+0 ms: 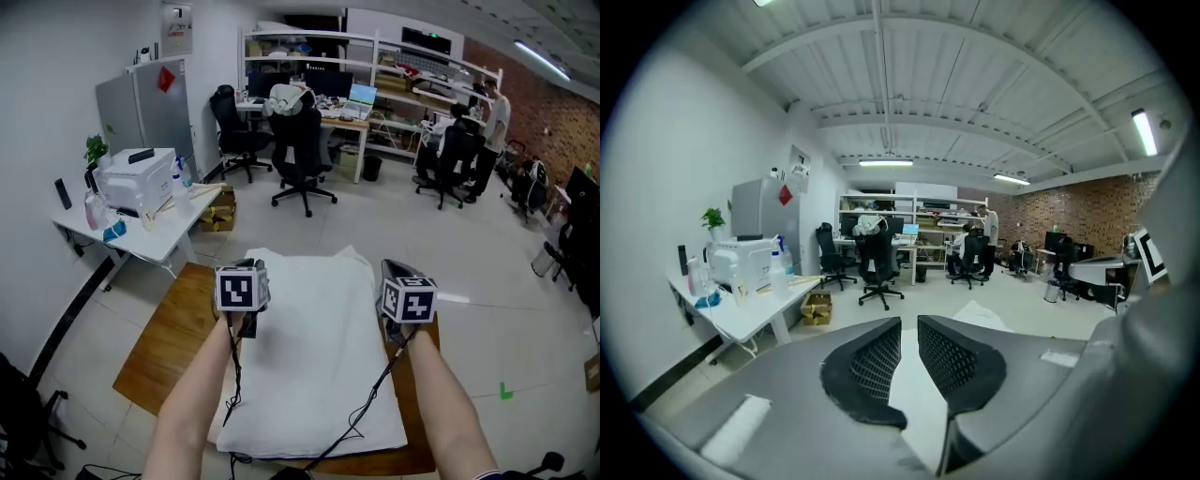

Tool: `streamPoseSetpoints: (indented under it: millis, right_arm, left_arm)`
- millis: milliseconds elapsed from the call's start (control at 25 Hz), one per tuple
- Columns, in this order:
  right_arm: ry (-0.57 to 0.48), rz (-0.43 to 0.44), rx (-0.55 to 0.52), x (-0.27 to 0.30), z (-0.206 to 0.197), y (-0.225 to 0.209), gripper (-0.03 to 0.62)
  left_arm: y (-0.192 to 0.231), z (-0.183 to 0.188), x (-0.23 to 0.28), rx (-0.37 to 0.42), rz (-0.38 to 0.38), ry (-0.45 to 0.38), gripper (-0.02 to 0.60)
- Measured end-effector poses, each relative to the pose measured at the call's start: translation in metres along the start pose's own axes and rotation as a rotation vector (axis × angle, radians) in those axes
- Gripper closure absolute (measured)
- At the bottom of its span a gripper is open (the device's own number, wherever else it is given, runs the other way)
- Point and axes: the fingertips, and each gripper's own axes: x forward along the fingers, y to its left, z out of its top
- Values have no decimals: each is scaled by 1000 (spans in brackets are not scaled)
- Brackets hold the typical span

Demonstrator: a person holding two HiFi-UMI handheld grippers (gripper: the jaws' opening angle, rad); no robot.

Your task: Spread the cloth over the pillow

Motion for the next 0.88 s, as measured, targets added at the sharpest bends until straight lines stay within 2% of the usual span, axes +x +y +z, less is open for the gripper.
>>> streamPoseSetpoints:
  millis: [280,360,600,880]
  right_arm:
    - [-77,78,-20,-85,12,34,591]
    - [-102,95,-29,-111,13,45,591]
    - [-174,161,-45,-188,12,80,591]
    - [-269,245,-45,-272,23,129,591]
  left_arm:
    - [-47,3,-83,24,-10,-80,516]
    - [-58,2,-107,22,-13,-101,537]
    - [-97,-9,-183,10,-47,-147,537]
    - [-120,-2,-281,26,-73,-242,537]
